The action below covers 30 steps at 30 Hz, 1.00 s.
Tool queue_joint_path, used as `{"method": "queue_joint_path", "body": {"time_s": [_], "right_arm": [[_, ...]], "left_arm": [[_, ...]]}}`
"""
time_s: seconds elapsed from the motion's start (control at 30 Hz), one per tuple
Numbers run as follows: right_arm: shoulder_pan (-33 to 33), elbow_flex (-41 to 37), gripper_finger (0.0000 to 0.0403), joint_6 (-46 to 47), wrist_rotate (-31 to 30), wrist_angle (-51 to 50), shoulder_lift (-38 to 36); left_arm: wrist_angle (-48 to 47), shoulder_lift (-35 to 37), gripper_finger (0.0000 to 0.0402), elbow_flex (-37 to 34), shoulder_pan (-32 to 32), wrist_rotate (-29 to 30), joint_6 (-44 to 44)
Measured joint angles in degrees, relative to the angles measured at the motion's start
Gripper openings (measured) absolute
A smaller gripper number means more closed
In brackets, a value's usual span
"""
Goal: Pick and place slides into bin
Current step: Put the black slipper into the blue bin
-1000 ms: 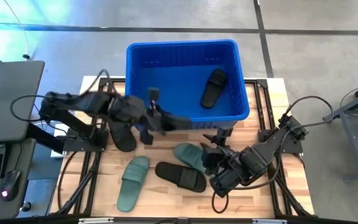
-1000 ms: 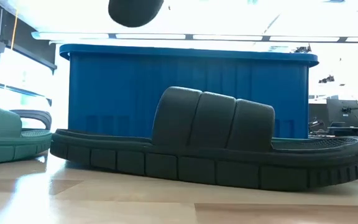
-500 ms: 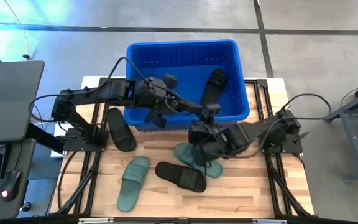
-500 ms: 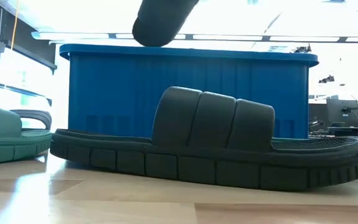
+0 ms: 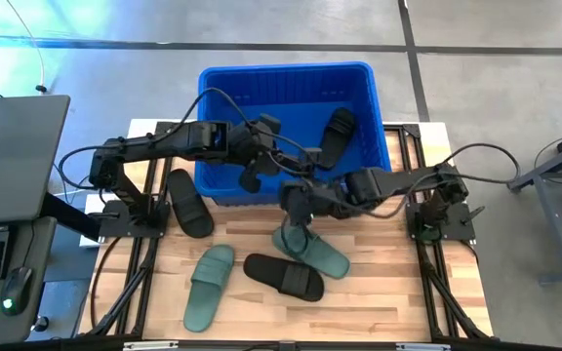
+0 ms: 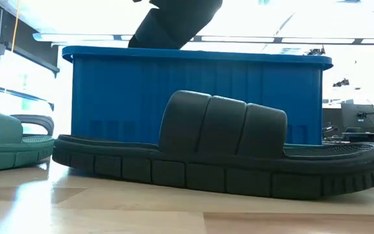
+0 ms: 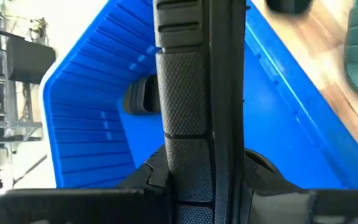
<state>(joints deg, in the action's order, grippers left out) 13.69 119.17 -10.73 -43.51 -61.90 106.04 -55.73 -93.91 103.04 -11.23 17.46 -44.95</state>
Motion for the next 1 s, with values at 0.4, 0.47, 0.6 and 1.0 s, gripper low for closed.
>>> {"method": "queue_joint_path", "body": {"time_s": [0.4, 0.47, 0.6, 1.0], "right_arm": [[-5.36, 0.06, 0.0124, -7.06, 8.55, 1.49, -0.02], [-4.74, -0.04, 0.0124, -11.2, 6.42, 2.9, 0.08], [-3.52, -0.04, 0.0124, -14.68, 4.08, 4.37, 0.04], [-6.72, 0.09, 0.0124, -6.89, 3.66, -0.65, 0.27]], "left_arm": [[-4.0, -0.2, 0.007, 0.05, -0.13, 3.31, -0.14], [-5.24, -0.61, 0.007, 0.13, -0.07, 3.52, -0.41], [-5.93, -1.34, 0.007, 0.07, 0.16, 3.06, -0.26], [-4.45, -1.46, 0.007, -0.04, 0.31, 4.22, -0.13]]}}
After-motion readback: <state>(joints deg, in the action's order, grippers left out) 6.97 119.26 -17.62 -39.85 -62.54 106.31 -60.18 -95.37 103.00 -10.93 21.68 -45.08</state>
